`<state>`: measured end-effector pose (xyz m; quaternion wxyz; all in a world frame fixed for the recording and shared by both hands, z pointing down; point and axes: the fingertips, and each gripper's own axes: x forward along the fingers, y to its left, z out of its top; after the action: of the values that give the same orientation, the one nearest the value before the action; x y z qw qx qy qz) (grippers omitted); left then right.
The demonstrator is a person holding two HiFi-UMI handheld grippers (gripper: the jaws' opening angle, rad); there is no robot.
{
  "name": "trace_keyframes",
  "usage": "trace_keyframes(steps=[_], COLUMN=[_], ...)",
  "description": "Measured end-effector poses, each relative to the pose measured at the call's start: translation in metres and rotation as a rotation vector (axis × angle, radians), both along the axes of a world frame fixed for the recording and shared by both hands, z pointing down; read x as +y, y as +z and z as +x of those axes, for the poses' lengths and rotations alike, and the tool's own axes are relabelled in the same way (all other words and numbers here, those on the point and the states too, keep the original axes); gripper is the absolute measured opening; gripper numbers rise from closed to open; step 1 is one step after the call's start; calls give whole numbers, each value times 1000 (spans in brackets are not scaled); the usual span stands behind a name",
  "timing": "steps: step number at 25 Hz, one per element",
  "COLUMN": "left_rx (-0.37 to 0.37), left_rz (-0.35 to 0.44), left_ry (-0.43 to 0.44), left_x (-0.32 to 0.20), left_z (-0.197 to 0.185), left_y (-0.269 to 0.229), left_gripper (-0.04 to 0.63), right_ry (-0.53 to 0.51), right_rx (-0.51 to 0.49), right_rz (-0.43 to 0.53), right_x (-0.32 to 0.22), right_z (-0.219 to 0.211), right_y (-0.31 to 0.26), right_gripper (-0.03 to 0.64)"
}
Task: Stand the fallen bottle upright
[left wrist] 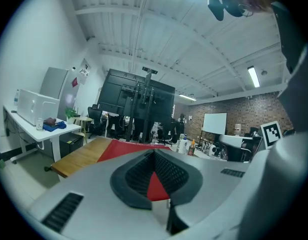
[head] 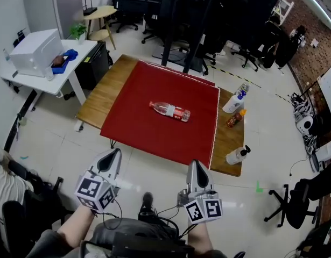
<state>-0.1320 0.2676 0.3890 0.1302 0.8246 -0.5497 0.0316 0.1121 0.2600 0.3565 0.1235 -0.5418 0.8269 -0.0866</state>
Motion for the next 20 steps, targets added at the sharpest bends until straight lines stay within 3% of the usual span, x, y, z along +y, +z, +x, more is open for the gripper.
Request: trace_keyframes(steps=[10, 20], left_rx=[-17, -33], left_rz=[-14, -12], left_ry=[-51, -43], left_x=[-94, -134], left_z=[30, 57], left_y=[8, 10], left_gripper=[29, 29], right_ry=[1, -19], right_rx=[-23, 12], right_rz=[-25, -33], right_x=[-80, -120], right_z=[53, 83], right_y=[12, 20], right_gripper=[-5, -5])
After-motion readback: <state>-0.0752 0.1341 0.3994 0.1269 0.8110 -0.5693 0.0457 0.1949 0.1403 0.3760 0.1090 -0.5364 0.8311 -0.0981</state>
